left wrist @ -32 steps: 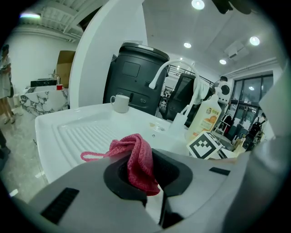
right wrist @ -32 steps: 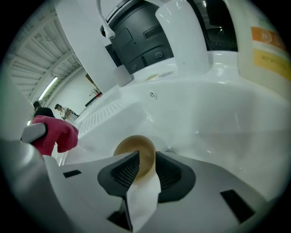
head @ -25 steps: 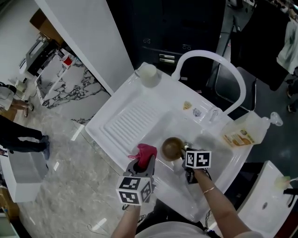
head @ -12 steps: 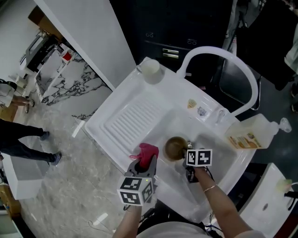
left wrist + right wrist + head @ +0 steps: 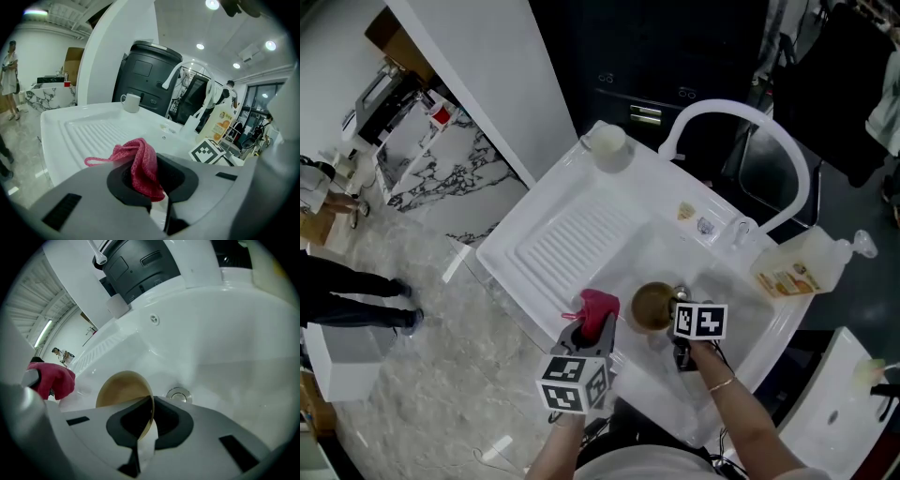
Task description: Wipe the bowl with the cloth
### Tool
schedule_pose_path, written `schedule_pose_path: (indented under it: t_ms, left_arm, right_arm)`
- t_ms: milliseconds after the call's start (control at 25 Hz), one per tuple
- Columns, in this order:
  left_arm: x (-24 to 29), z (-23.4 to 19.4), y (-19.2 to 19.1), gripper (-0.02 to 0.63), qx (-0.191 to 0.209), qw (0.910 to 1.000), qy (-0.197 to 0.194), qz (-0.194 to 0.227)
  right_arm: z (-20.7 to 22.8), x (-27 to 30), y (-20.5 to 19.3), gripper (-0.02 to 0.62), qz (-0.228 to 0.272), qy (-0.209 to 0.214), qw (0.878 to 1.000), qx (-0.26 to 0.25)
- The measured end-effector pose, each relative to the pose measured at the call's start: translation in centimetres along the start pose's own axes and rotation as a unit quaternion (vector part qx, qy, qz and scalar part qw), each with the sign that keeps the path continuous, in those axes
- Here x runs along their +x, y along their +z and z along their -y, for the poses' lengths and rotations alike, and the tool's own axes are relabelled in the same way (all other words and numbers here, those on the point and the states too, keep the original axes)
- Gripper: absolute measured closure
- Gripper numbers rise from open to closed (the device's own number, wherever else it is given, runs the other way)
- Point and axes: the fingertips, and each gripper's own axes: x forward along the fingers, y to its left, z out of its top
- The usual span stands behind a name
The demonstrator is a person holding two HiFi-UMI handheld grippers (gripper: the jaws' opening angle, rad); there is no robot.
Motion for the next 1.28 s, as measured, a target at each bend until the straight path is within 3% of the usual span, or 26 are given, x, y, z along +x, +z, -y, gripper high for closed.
schedule_pose_path:
  t_ms: [680, 1280]
  left_arm:
    - [-6.6, 3.4, 1.2, 0.56, 0.032, 0.9979, -0.024, 0.051]
    - [-17.1, 3.1, 1.0, 0.56, 0.041, 0.9925, -0.01, 0.115]
  right_arm:
    - [-5.6, -11.7, 2.0, 0.581, 0.088, -0.014, 0.994, -0.065]
    - [-13.9, -18.2, -0.5, 0.581, 0.144, 0.012, 0.983, -0.116]
